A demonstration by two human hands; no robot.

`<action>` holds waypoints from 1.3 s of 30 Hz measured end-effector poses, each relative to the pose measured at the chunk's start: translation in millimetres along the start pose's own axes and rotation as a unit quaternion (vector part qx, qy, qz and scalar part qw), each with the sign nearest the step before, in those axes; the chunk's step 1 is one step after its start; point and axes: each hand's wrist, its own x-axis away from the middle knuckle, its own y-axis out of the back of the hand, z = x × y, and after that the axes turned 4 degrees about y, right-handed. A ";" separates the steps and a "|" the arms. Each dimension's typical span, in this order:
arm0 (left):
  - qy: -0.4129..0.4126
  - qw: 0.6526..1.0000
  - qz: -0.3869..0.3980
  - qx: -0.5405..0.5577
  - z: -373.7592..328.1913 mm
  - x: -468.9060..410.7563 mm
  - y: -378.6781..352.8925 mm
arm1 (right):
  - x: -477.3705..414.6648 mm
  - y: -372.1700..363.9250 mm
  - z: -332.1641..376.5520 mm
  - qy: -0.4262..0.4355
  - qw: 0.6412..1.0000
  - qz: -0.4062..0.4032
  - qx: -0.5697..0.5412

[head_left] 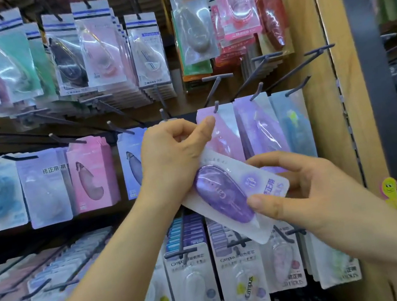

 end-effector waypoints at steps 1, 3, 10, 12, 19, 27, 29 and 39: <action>0.021 1.000 -0.006 0.016 -0.9 1.7 0.1 | 0.1 -0.9 -2.7 0.011 1.000 -0.009 -0.021; 0.069 0.996 -0.007 0.055 -3.6 5.8 0.1 | -1.4 -1.7 -7.5 0.028 0.997 -0.056 -0.038; 0.131 0.976 0.063 0.160 -16.6 20.6 21.0 | 2.0 -6.8 -15.9 0.060 0.980 -0.187 -0.040; 0.136 0.972 0.093 0.169 -14.4 29.4 29.1 | 3.2 -5.9 -18.1 0.059 0.970 -0.223 -0.075; 0.142 0.969 0.077 0.185 0.3 56.2 42.1 | 9.7 -24.1 -20.8 -0.005 0.986 -0.142 -0.093; 0.073 0.986 0.088 0.121 9.1 71.8 86.1 | 8.2 -76.1 -13.3 0.024 0.997 -0.066 -0.037; 0.067 0.986 0.083 0.127 12.3 73.8 102.1 | 6.3 -97.8 -13.4 0.033 0.998 -0.054 -0.027; 0.160 0.949 0.158 0.223 52.7 96.8 213.9 | -1.9 -237.5 -7.7 0.071 0.973 -0.173 -0.135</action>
